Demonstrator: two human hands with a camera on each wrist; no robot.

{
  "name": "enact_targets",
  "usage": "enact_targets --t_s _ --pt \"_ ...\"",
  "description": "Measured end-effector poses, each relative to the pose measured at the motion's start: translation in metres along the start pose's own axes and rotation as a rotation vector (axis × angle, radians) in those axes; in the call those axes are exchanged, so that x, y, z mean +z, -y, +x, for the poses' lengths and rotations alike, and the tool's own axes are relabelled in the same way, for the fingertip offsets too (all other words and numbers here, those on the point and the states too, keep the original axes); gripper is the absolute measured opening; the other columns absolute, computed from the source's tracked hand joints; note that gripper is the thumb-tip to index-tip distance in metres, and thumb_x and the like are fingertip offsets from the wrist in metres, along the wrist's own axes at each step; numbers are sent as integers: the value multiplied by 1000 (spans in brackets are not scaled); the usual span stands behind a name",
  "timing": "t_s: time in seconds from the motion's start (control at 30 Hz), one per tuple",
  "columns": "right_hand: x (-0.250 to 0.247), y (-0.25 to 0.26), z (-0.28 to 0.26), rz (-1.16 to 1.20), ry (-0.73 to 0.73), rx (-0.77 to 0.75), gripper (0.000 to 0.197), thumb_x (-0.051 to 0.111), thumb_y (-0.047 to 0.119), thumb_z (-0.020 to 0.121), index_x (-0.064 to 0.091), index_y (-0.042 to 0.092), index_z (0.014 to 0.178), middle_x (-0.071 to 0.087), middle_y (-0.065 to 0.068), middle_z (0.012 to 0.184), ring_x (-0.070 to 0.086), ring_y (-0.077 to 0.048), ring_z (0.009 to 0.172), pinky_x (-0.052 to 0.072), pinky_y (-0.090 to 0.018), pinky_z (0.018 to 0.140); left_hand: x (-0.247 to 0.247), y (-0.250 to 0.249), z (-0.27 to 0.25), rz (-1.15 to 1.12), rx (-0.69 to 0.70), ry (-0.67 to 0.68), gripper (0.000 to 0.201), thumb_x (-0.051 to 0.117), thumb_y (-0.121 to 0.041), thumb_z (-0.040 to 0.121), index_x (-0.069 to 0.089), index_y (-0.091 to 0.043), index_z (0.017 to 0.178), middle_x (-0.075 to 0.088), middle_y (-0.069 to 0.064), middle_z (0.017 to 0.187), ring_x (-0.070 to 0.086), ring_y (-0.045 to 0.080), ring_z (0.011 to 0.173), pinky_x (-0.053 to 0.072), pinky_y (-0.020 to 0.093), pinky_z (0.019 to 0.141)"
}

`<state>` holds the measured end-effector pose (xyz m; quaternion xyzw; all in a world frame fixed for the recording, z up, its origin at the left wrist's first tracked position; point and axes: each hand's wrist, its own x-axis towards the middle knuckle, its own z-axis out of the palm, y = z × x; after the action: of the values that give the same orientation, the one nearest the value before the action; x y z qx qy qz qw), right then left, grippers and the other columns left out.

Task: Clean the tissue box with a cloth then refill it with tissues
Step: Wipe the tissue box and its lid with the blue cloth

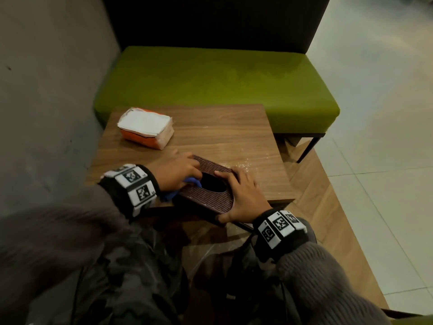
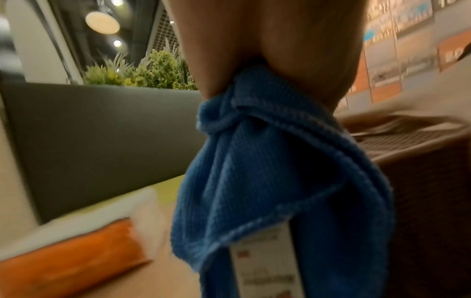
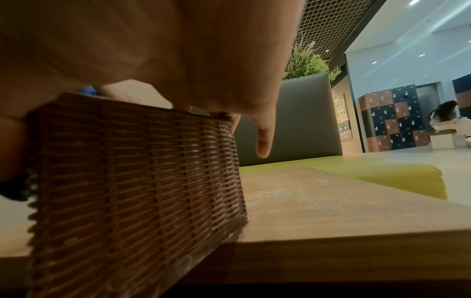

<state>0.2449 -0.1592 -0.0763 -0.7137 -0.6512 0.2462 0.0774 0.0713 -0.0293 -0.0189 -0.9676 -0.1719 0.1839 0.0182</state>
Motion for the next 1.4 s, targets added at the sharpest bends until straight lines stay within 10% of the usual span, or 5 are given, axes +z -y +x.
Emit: enact_targets --t_s 0.13,0.3,0.7,1.0,1.4 --pt "3 5 -1 37 -48 37 112 81 52 60 17 36 150 12 -8 155 11 -27 143 21 -49 116 14 18 -1 -7 44 -351 27 46 -31 80 69 -29 95 65 -6 93 53 22 91 40 40 73" --pt "6 16 -5 -5 -43 133 117 79 57 63 7 32 151 10 -12 155 9 -33 144 19 -53 117 54 11 -16 -940 -736 -923 13 63 -9 84 65 -1 94 65 17 92 57 31 89 39 32 74" --pt "32 50 9 163 -333 207 133 76 69 57 -4 26 154 25 -22 143 27 -37 132 29 -53 110 66 -54 -48 -1959 -1003 -404 75 75 -67 51 68 -12 102 71 9 99 67 23 94 49 40 94" --pt "63 57 -14 585 -825 -50 132 80 61 48 -6 50 147 20 -7 139 30 -27 131 39 -49 106 23 -47 -39 -1793 -655 -536 84 85 -40 44 50 -17 117 61 5 118 64 16 99 54 33 85" --pt "-26 42 -40 110 -496 -287 148 70 76 50 -30 26 147 -21 -3 160 -11 -21 150 14 -63 116 -17 -51 -67 -234 -422 -326 105 72 -57 59 12 -27 140 41 -9 129 58 15 90 44 29 66"
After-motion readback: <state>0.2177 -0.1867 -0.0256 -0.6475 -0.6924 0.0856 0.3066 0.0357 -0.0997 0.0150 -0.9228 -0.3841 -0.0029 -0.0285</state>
